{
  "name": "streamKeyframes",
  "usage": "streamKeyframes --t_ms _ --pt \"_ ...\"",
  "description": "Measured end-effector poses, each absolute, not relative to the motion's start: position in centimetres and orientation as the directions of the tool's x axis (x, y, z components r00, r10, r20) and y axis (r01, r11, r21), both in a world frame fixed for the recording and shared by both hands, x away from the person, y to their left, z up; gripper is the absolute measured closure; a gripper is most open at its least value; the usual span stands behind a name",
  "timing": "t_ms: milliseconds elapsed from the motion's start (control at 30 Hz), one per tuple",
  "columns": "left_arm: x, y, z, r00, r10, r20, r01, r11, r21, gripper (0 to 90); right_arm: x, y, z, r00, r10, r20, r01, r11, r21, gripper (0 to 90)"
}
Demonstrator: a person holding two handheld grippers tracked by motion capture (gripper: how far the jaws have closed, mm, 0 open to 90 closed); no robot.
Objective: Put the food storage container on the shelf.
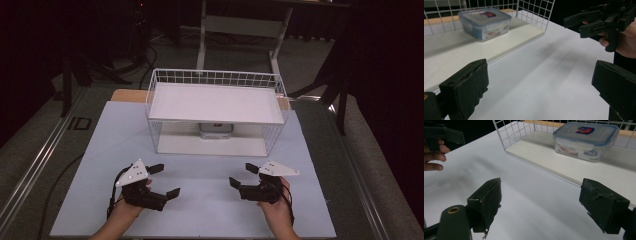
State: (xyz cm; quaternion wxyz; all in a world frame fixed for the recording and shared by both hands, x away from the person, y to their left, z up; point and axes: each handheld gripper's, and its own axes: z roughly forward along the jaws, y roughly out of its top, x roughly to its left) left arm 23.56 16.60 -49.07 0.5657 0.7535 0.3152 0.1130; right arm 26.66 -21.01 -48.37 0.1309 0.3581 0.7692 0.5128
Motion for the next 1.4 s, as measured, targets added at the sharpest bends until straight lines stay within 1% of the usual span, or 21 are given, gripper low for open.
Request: streamKeyframes --t_ms 267,333,500,567,733,867,1100,1267,1400 --pt "22.8 17.4 -49.2 0.775 0.601 -0.194 0.354 -0.159 0.922 1.9 25.6 -22.5 -48.3 -0.703 0.689 0.179 0.421 0.2 0.885 18.3" --pt "22.5 17.5 -49.2 0.776 0.6 -0.196 0.354 -0.158 0.922 1.9 25.1 -22.9 -48.2 -0.701 0.695 0.159 0.411 0.212 0.887 18.5" --pt "22.0 17.7 -49.6 0.779 0.594 -0.202 0.357 -0.155 0.921 1.9 24.3 -23.9 -48.2 -0.697 0.699 0.158 0.41 0.208 0.888 18.5" --pt "21.8 17.7 -49.7 0.779 0.593 -0.204 0.359 -0.155 0.92 1.9 24.0 -24.2 -48.3 -0.697 0.702 0.144 0.41 0.225 0.884 18.5" --pt "21.6 17.7 -50.1 0.781 0.591 -0.2 0.354 -0.156 0.922 1.9 23.7 -25.1 -48.9 -0.708 0.695 0.127 0.404 0.251 0.88 18.5" --pt "21.6 17.6 -50.4 0.783 0.588 -0.203 0.356 -0.154 0.922 1.9 23.8 -25.6 -49.4 -0.698 0.705 0.127 0.407 0.244 0.88 18.5" --pt "21.5 17.5 -50.8 0.795 0.582 -0.172 0.332 -0.181 0.926 1.9 24.0 -26.1 -49.9 -0.72 0.688 0.091 0.358 0.256 0.898 18.5" --pt "21.5 17.3 -51.0 0.8 0.579 -0.158 0.323 -0.195 0.926 1.9 24.1 -26.3 -50.4 -0.734 0.672 0.1 0.358 0.258 0.898 18.5" --pt "21.5 17.2 -50.9 0.799 0.581 -0.153 0.309 -0.179 0.934 1.9 24.3 -26.1 -50.8 -0.741 0.655 0.145 0.384 0.237 0.893 18.2"
